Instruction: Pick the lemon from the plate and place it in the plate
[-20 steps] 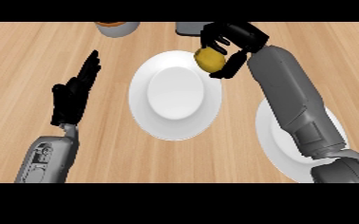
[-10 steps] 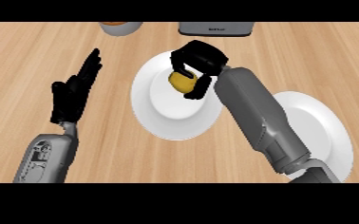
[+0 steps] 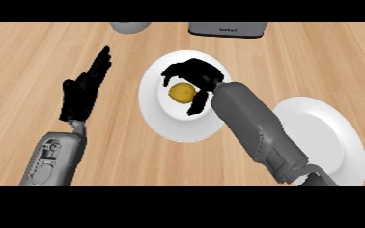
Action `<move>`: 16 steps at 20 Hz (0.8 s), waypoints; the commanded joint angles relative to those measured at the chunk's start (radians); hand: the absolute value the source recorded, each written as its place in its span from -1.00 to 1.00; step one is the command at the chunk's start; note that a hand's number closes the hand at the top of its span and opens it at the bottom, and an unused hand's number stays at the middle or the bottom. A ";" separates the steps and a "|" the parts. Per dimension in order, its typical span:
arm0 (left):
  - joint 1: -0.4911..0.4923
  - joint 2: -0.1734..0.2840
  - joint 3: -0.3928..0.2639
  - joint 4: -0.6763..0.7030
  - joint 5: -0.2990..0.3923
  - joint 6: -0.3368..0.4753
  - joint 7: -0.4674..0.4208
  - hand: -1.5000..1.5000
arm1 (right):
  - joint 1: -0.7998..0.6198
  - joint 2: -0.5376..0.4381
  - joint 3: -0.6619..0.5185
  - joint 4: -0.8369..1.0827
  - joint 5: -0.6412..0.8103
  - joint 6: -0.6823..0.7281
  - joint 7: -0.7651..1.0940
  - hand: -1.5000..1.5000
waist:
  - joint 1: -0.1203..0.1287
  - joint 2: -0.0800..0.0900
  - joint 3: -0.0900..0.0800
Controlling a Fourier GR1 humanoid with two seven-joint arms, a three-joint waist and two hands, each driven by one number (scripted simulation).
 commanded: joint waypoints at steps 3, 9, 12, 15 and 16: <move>-0.027 -0.012 0.007 0.030 -0.005 0.011 -0.009 0.00 | 0.016 0.001 0.044 0.014 -0.206 0.053 -0.051 -1.00 | 0.004 0.006 0.000; 0.018 -0.003 -0.004 -0.040 -0.004 -0.001 0.031 0.00 | -0.032 0.001 -0.124 0.009 -0.434 0.093 -0.047 -1.00 | -0.002 0.000 0.001; 0.040 0.009 0.019 -0.025 -0.005 0.007 -0.008 0.00 | -0.076 -0.022 -0.235 0.104 -0.456 0.113 -0.039 -1.00 | -0.022 0.003 0.000; 0.022 0.009 0.023 -0.018 -0.006 0.009 0.003 0.00 | -0.063 -0.088 -0.299 0.133 -0.492 0.102 -0.082 -1.00 | -0.031 0.004 0.000; -0.017 0.034 0.050 -0.009 0.015 -0.010 0.017 0.00 | -0.083 -0.142 -0.324 0.128 -0.517 0.159 -0.063 -1.00 | -0.040 0.002 0.000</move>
